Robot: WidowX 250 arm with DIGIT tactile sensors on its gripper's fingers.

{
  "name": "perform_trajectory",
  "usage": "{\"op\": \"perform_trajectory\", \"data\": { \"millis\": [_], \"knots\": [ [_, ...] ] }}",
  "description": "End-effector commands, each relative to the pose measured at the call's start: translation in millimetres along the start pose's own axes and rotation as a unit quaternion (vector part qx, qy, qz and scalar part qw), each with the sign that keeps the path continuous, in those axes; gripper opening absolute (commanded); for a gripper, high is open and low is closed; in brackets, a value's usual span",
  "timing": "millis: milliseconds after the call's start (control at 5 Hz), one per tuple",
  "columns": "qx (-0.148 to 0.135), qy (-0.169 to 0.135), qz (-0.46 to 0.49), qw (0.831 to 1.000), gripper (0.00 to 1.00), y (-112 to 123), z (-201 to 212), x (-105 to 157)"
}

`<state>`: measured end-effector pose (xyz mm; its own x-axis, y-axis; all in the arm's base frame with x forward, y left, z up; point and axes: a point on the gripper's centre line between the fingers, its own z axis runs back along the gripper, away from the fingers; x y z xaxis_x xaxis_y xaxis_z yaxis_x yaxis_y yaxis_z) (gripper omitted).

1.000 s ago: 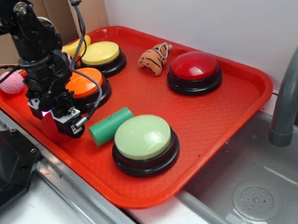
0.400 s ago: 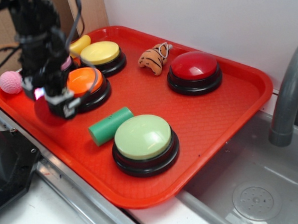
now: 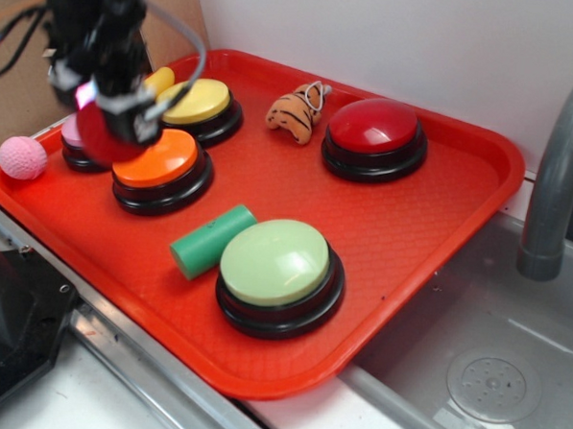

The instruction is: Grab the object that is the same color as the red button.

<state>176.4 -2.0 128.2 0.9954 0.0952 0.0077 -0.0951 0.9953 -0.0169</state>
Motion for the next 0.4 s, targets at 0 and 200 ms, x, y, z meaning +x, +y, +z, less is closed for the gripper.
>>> {"op": "perform_trajectory", "data": {
  "millis": [0, 200],
  "knots": [
    [-0.008, -0.026, -0.059, 0.998, 0.00, -13.0, 43.7, 28.4],
    [0.007, -0.018, -0.067, 0.998, 0.00, -11.2, 38.8, 26.6]
  ]
}}
